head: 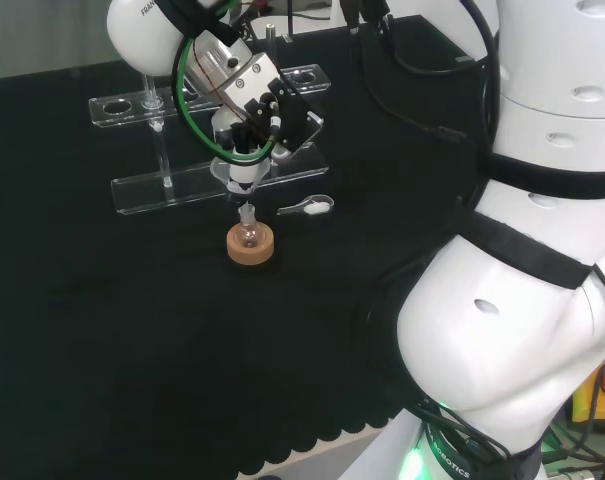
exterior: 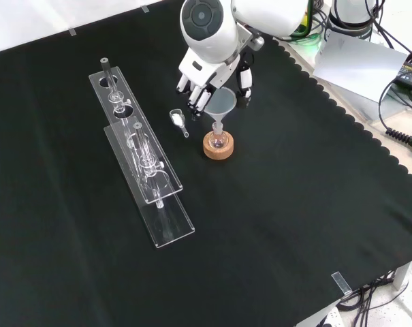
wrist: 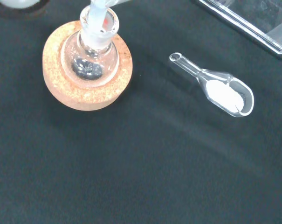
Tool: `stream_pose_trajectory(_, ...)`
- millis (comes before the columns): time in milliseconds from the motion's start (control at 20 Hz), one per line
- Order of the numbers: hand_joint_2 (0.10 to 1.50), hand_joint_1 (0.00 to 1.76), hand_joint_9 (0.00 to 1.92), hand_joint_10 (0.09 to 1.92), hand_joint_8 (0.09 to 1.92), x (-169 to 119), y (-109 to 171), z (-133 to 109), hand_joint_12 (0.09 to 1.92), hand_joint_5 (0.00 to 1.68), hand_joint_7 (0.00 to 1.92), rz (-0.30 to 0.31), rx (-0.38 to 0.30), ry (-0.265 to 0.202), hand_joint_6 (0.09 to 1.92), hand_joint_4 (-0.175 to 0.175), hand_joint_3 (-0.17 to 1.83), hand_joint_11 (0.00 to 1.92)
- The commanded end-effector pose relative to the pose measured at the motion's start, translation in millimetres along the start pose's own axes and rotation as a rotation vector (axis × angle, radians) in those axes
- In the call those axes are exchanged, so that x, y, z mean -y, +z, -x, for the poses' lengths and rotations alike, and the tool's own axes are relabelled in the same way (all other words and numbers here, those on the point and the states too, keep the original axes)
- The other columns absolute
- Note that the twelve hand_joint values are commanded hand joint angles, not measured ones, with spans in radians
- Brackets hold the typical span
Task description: Place the funnel on the round-bottom flask.
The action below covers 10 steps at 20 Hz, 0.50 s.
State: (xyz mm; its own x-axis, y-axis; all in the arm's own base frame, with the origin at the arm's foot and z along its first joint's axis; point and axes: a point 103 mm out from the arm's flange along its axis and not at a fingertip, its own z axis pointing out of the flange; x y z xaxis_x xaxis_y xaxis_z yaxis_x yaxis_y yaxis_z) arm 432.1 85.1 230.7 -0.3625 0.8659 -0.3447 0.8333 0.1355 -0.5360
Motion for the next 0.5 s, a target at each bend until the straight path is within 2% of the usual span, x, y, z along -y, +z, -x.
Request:
stream_pose_trajectory(50, 0.72, 0.84, 1.04, 0.57, 0.70, -2.6, 8.8, 3.7, 1.27, 0.63, 0.63, -0.001, -0.019, -0.008, 0.60, -0.004, 0.62, 0.52)
stream_pose_trajectory(300, 0.72, 0.84, 1.04, 0.57, 0.70, -3.5, 7.7, 0.1, 1.27, 0.63, 0.63, -0.014, 0.005, 0.000, 0.60, -0.005, 0.62, 0.51)
stream_pose_trajectory(500, 0.72, 0.84, 1.03, 0.57, 0.70, -3.1, 11.1, 3.1, 1.27, 0.62, 0.62, -0.008, -0.009, -0.003, 0.59, -0.006, 0.62, 0.51)
